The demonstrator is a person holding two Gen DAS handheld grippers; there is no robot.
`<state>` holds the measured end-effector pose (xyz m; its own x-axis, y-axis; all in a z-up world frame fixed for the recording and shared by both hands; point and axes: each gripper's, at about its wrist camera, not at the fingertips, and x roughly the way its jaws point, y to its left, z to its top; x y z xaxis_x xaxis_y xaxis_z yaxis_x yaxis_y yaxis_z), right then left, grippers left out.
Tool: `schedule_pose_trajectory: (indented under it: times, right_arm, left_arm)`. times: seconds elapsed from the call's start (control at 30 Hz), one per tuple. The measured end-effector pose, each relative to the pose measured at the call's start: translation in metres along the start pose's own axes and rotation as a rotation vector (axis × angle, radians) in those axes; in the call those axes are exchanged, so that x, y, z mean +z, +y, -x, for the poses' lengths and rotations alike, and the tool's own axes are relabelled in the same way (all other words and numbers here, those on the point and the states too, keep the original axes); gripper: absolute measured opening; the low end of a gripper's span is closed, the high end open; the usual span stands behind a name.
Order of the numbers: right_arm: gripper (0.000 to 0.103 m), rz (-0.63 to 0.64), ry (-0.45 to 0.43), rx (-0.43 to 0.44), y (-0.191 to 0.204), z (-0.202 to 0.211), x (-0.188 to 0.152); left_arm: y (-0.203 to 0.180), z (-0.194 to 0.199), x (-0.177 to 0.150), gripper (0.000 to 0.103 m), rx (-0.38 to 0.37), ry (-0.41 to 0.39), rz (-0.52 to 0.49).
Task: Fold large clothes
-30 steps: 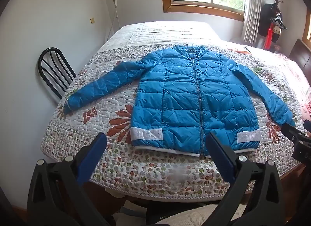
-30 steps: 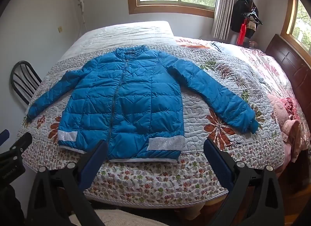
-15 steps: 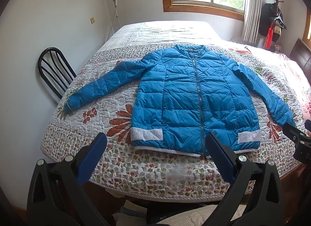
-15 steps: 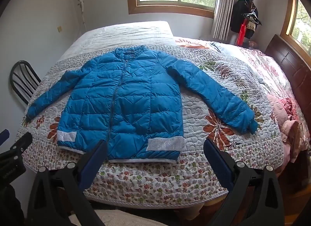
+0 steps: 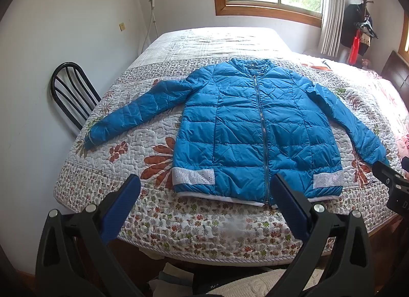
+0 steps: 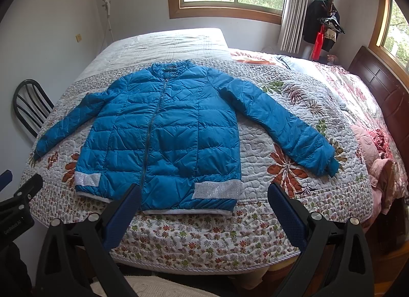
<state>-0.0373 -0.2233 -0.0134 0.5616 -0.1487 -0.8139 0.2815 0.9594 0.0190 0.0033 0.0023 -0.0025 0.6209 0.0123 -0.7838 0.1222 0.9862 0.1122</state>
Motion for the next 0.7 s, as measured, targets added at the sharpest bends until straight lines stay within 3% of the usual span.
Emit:
schedule_pose_trajectory:
  times: [0.7]
  right_arm:
    - [0.099,-0.001,-0.002,0.0,-0.0001,0.0014,0.0]
  left_arm:
    - [0.0003,0.0011,0.0024,0.1,0.004,-0.005,-0.002]
